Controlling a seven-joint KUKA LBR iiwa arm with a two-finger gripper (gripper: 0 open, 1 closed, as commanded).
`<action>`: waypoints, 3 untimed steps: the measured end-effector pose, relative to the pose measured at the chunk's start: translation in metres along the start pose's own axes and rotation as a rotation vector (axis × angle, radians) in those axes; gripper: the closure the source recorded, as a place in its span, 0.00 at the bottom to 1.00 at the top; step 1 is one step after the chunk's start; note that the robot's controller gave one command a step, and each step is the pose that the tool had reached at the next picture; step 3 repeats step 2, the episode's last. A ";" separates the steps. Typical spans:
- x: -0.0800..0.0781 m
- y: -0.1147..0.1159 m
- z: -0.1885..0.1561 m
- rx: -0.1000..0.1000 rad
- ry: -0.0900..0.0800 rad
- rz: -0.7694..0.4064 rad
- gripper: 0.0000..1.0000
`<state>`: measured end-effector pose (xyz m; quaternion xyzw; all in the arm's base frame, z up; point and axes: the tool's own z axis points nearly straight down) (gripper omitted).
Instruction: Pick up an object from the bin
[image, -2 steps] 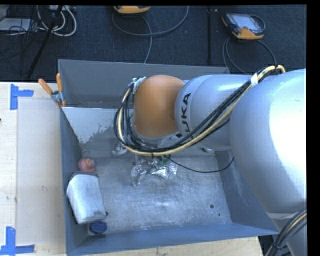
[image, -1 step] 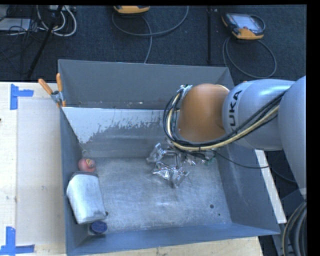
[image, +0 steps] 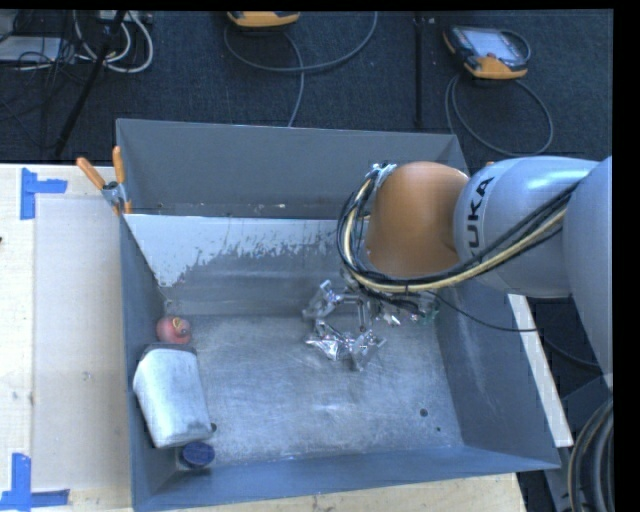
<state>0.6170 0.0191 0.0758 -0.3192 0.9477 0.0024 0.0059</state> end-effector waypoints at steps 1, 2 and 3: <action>-0.002 -0.002 -0.003 0.009 -0.008 -0.001 1.00; -0.004 -0.002 -0.031 0.003 0.008 -0.004 1.00; -0.004 -0.002 -0.031 0.003 0.008 -0.004 1.00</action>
Offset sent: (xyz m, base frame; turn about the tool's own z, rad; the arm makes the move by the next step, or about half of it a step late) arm 0.0000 0.0000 0.0000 0.0000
